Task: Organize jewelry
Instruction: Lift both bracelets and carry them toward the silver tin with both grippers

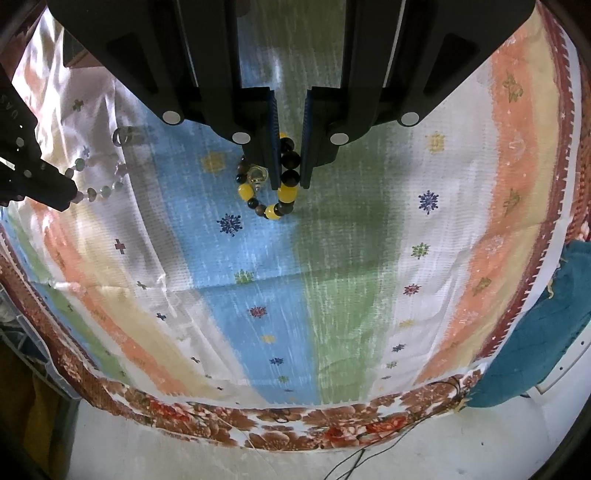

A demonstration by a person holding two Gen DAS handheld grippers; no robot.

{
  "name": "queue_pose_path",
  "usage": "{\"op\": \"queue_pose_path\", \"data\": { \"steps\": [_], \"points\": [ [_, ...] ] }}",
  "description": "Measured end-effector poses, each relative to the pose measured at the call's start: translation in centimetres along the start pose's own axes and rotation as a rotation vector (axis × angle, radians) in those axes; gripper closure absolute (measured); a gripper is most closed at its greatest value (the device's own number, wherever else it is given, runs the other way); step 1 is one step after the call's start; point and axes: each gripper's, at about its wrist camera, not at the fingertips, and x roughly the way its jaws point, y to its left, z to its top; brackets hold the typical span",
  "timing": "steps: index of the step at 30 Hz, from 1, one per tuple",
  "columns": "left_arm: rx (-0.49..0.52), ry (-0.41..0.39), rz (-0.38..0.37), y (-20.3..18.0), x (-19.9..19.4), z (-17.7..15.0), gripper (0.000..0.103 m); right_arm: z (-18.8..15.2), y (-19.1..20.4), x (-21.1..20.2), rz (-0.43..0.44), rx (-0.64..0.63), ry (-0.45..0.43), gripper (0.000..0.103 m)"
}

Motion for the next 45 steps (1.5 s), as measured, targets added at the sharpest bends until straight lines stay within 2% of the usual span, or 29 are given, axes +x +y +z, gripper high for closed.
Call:
{"op": "queue_pose_path", "data": {
  "steps": [11, 21, 28, 39, 45],
  "points": [
    [-0.020, -0.024, -0.018, 0.2, -2.2, -0.3, 0.094, -0.4, 2.4, -2.0, -0.055, -0.107, -0.038, 0.093],
    [0.009, -0.054, -0.037, -1.3, -4.2, -0.4, 0.094, -0.6, 2.8, -3.7, -0.036, -0.088, -0.059, 0.093],
    [0.048, -0.076, -0.050, -2.8, -5.7, -0.8, 0.094, -0.5, 2.7, -4.8, -0.056, -0.073, -0.081, 0.093],
    [0.015, -0.125, -0.111, -3.0, -8.7, -1.4, 0.093, -0.8, 2.1, -6.8, -0.042, -0.035, -0.113, 0.093],
    [0.027, -0.144, -0.110, -3.3, -10.1, -2.1, 0.093, -1.3, 2.6, -8.0, -0.045, -0.049, -0.136, 0.093]
  ]
}}
